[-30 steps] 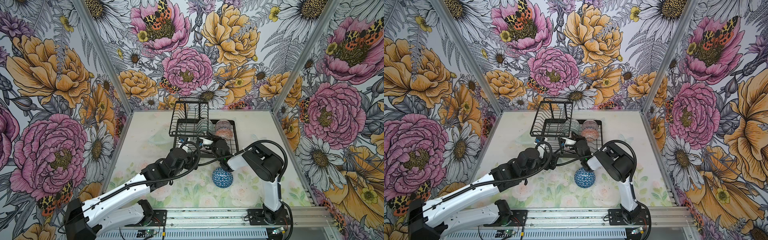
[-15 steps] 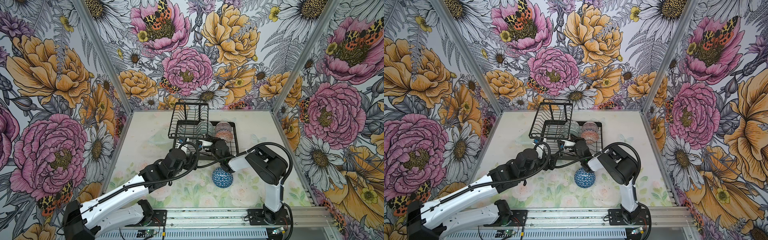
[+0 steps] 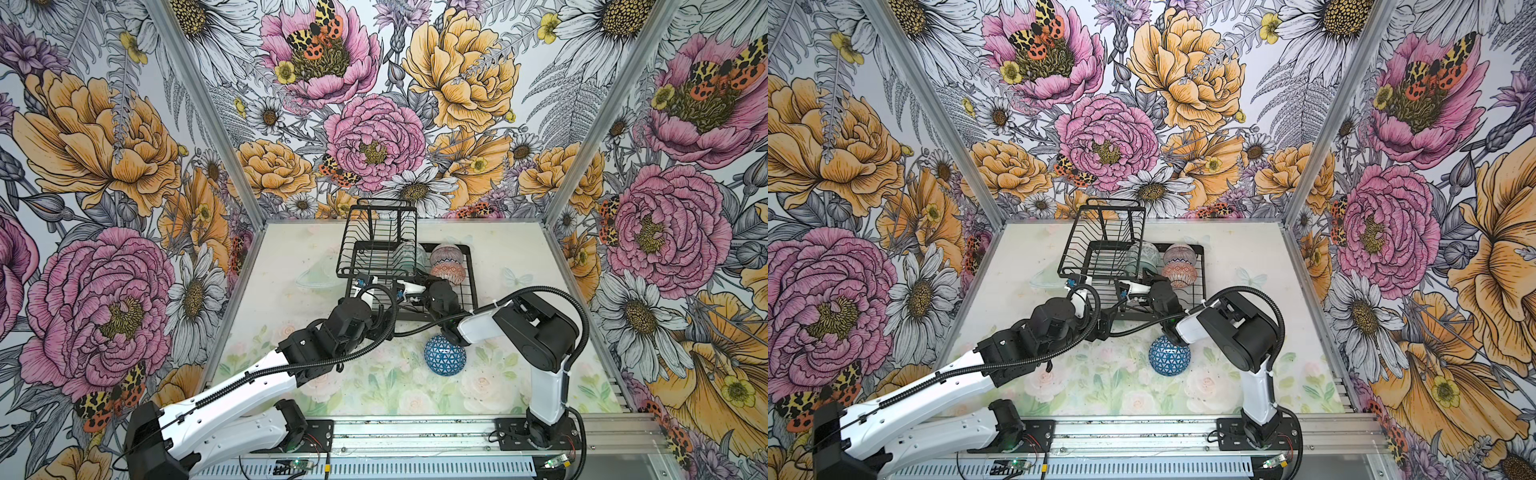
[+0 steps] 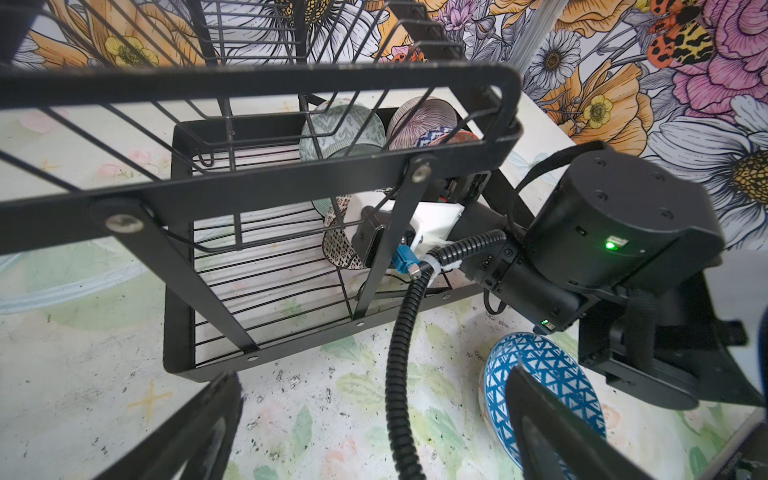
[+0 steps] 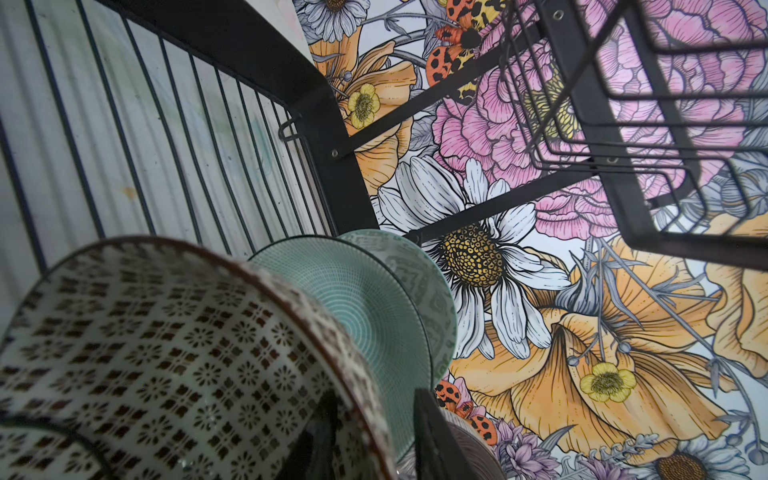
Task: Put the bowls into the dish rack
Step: 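Lower the brown-patterned bowl into the rack slot beside the teal-striped bowl, then open the right gripper and withdraw it from the rack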
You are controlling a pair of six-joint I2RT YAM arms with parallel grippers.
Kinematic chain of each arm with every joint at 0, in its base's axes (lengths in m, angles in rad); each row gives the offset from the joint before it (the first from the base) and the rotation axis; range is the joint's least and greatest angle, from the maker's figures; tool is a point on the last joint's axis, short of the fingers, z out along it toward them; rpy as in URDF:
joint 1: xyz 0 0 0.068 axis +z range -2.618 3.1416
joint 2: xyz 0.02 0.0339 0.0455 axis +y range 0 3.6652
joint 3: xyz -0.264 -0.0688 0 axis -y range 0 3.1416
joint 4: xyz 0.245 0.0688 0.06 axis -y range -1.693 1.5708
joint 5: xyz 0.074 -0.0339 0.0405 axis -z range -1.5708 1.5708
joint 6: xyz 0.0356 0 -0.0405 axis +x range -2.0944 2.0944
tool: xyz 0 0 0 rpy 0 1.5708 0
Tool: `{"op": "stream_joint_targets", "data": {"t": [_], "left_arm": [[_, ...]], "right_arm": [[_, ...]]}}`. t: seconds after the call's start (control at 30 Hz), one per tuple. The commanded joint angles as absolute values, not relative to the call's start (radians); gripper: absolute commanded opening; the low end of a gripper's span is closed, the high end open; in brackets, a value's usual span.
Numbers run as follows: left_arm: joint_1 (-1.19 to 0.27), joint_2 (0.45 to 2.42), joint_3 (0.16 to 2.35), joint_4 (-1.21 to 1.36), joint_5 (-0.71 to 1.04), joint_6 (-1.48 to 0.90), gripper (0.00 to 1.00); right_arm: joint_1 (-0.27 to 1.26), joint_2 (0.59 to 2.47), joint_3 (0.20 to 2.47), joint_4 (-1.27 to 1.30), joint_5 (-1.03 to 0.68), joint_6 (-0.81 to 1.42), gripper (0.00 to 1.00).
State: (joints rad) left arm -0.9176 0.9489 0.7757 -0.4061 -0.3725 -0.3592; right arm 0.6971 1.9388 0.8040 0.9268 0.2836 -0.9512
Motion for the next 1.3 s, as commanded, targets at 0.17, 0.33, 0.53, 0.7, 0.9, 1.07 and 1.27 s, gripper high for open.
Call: {"op": "stream_joint_targets", "data": {"t": [0.17, 0.33, 0.53, 0.7, 0.9, 1.07, 1.27], "left_arm": [[-0.905, 0.937, 0.770, -0.389, -0.349, -0.360, 0.99], [-0.906, 0.937, 0.772, -0.391, -0.348, -0.360, 0.99], [-0.908, 0.927, 0.766, -0.394, -0.354, -0.365, 0.99], [-0.908, 0.916, 0.759, -0.400, -0.366, -0.365, 0.99], [-0.905, 0.914, 0.760, -0.402, -0.368, -0.361, 0.99], [-0.906, 0.907, 0.760, -0.415, -0.368, -0.365, 0.99], [-0.904, 0.885, 0.760, -0.452, -0.382, -0.367, 0.99]], "right_arm": [[0.723, 1.815, 0.751, 0.885, 0.230, -0.952, 0.67], [0.719, 1.773, 0.728, 0.865, 0.224, -0.951, 0.91], [0.717, 1.724, 0.711, 0.821, 0.216, -0.951, 0.97], [0.711, 1.668, 0.698, 0.750, 0.204, -0.936, 0.99], [0.710, 1.600, 0.674, 0.676, 0.197, -0.904, 1.00], [0.713, 1.530, 0.635, 0.611, 0.202, -0.876, 1.00], [0.722, 1.429, 0.568, 0.548, 0.230, -0.825, 1.00]]}}
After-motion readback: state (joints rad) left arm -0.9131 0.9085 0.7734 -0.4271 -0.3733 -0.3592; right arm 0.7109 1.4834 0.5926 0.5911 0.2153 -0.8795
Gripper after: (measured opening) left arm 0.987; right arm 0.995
